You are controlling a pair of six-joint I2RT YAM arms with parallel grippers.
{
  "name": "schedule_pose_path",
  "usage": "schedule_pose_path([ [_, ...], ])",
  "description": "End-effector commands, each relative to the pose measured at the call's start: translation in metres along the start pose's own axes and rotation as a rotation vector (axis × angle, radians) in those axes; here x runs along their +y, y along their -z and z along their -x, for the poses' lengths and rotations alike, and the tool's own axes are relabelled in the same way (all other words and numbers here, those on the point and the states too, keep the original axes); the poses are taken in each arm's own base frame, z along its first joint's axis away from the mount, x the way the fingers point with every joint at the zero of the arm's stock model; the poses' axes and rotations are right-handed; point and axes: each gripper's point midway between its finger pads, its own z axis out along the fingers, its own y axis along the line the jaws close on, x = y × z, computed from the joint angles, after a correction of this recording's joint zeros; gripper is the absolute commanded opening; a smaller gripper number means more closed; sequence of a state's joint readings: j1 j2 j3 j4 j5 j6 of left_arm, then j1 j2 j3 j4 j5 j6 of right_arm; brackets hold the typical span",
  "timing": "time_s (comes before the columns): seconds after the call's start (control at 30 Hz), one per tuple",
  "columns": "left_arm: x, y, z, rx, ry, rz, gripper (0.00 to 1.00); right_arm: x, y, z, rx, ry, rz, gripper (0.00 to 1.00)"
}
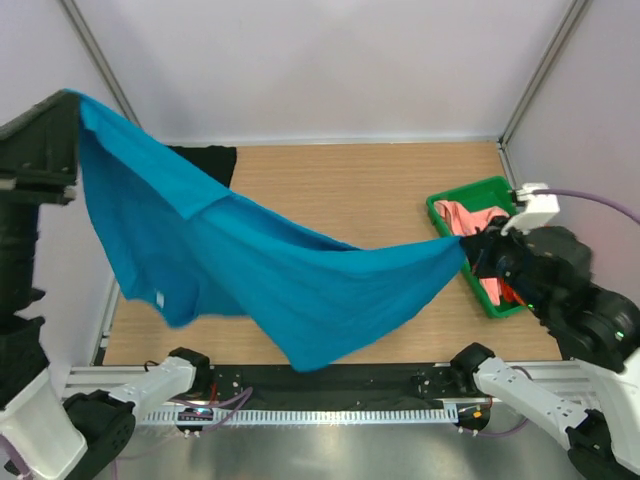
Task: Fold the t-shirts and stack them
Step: Flatten the tshirt out
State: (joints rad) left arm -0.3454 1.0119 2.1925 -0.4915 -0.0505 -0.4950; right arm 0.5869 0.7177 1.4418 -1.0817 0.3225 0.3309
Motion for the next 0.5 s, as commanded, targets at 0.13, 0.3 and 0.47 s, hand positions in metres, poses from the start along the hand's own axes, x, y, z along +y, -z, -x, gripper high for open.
schedule_pose_path([
  [0.13,0.062,-0.068,-0.187,0.411,0.025,0.069,0.0,-0.012,-0.09,-0.091,0.294,0.029,-0.205,0.01],
  [0.3,0.142,-0.086,-0.312,0.643,-0.033,0.196,0.0,-0.021,-0.143,-0.125,0.402,0.054,-0.279,0.01],
  [0.47,0.223,-0.087,-0.407,0.804,0.011,0.285,0.0,-0.039,-0.19,-0.134,0.454,0.003,-0.321,0.01],
])
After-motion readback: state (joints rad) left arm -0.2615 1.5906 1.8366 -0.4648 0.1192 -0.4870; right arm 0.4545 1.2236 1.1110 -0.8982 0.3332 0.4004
